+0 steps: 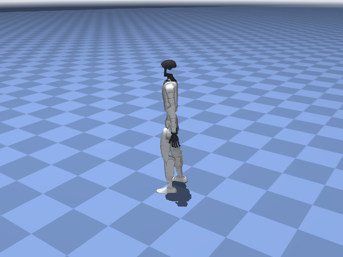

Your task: In place motions

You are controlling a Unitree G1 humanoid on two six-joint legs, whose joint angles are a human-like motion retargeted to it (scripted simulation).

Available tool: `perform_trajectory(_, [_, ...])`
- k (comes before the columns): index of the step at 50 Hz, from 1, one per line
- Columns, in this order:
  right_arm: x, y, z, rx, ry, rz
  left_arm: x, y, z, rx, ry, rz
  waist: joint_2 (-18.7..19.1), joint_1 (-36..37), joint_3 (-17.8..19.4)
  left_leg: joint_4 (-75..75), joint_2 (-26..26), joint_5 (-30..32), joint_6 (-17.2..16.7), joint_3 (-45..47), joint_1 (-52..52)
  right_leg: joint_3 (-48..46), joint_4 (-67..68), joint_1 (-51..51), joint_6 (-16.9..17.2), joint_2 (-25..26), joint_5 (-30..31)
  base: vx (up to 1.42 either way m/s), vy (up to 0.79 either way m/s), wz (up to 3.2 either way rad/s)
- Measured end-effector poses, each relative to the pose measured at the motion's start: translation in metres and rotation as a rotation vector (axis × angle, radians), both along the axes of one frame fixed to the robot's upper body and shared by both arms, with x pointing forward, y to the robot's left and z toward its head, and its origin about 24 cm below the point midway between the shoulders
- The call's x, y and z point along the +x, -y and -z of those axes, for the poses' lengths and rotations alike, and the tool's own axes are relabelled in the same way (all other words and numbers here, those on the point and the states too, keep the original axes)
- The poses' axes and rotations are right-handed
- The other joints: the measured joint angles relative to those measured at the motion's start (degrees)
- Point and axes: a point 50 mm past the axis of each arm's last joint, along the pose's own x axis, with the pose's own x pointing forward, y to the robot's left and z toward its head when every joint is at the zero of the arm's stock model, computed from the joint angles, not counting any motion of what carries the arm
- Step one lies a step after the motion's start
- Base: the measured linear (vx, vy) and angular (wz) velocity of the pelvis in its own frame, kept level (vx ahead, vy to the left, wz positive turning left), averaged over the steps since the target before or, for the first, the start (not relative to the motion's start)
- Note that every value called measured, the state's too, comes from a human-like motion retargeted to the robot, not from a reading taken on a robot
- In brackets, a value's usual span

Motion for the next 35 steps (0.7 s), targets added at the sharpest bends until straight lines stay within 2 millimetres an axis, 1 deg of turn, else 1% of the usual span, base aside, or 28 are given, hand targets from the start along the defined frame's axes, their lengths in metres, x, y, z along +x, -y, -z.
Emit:
perform_trajectory(7, [0.006, 0.003, 0.0, -0.021, 0.02, -0.021, -0.005, -0.001, -0.001, 0.009, -0.013, 0.055, 0.1, -0.6, -0.3, 0.0, -0.2, 0.0, 0.1, -0.3, -0.1, -0.5, 0.1, 0.1, 0.1, -0.1, -0.3, -0.01, 0.01, 0.06])
perform_trajectory(20, [-0.002, -0.001, 0.0, 0.007, -0.023, -0.013, 0.001, 0.002, 0.0, -0.005, -0.008, 0.016, -0.2, -3.1, -1.6, -0.7, 0.5, -1.4, 0.9, 2.7, 1.1, 3.4, 0.4, -2.3, 0.3, 0.3, 0.5, 0.07, -0.04, -0.3])
perform_trajectory(31, [-0.011, -0.003, -0.001, 0.021, -0.074, 0.044, 0.017, 0.006, 0.002, -0.043, 0.025, 0.042, 0.1, -6.5, -3.0, -1.4, 1.1, -3.0, 1.5, 6.9, 2.9, 7.9, 0.8, -4.8, 0.7, 0.8, 1.4, 0.14, -0.13, -0.45])
perform_trajectory(35, [-0.011, -0.003, -0.001, 0.019, -0.073, 0.049, 0.021, 0.009, 0.002, -0.068, 0.033, 0.045, 0.4, -7.9, -3.0, -1.6, 1.4, -3.5, 1.7, 8.0, 3.5, 9.1, 0.9, -5.3, 0.8, 1.0, 1.6, 0.11, -0.21, -0.34])
